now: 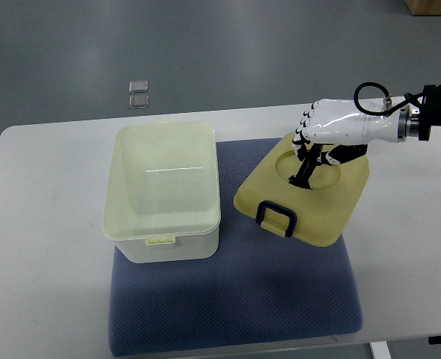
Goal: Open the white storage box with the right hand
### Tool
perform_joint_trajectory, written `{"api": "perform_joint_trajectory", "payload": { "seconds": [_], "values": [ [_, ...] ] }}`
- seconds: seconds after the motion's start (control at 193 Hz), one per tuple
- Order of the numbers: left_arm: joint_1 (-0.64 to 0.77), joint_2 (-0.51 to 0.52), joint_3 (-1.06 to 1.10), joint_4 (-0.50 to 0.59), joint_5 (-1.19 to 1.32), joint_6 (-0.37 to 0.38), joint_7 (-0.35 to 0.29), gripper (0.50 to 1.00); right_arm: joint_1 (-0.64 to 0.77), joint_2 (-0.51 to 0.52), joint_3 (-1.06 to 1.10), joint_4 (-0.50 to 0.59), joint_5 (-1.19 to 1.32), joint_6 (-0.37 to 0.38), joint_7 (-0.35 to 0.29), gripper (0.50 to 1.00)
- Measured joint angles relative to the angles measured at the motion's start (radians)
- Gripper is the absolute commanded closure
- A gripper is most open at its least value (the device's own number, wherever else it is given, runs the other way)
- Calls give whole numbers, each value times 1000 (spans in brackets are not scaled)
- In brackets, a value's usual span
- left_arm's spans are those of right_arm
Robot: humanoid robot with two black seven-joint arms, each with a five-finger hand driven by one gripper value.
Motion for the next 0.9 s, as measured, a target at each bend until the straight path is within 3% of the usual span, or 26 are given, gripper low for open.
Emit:
{"api": "perform_joint_trajectory", "payload": {
  "seconds": [0.31, 0.316, 0.321, 0.326, 0.331, 0.336, 0.341, 0.347, 0.352, 0.357, 0.367, 0.372, 0.403, 0.455, 0.797, 0.9],
  "values": [
    [14, 0, -3, 9, 0, 0, 0, 500, -97, 83, 47, -13, 11, -2, 0, 1000],
    [14, 0, -3, 9, 0, 0, 0, 500, -98, 84, 47, -13, 11, -2, 0, 965],
    [14, 0, -3, 9, 0, 0, 0, 500, -99, 85, 48, -13, 11, -2, 0, 965],
    [14, 0, -3, 9, 0, 0, 0, 500, -100, 86, 48, -13, 12, -2, 0, 914],
    [14, 0, -3, 9, 0, 0, 0, 500, -101, 86, 48, -14, 12, -2, 0, 914],
    [14, 0, -3, 9, 0, 0, 0, 500, -102, 87, 49, -14, 12, -2, 0, 859],
    [14, 0, -3, 9, 0, 0, 0, 500, -103, 88, 49, -14, 12, -2, 0, 859],
    [14, 0, -3, 9, 0, 0, 0, 500, -104, 88, 49, -14, 13, -2, 0, 802],
    [14, 0, -3, 9, 0, 0, 0, 500, -105, 89, 50, -14, 13, -2, 0, 801],
    [14, 0, -3, 9, 0, 0, 0, 500, -106, 90, 50, -14, 13, -2, 0, 755],
    [14, 0, -3, 9, 0, 0, 0, 500, -108, 91, 51, -14, 14, -2, 0, 754],
    [14, 0, -3, 9, 0, 0, 0, 500, -109, 91, 51, -14, 14, -2, 0, 712],
    [14, 0, -3, 9, 0, 0, 0, 500, -115, 93, 53, -15, 16, -2, 0, 636],
    [14, 0, -3, 9, 0, 0, 0, 500, -123, 94, 57, -15, 20, -2, 0, 572],
    [14, 0, 0, 8, 0, 0, 0, 500, -106, 23, 72, -23, 24, 12, 0, 568],
    [14, 0, 0, 7, 0, 0, -1, 500, -48, -35, 90, -27, 54, 58, 0, 568]
  ]
}}
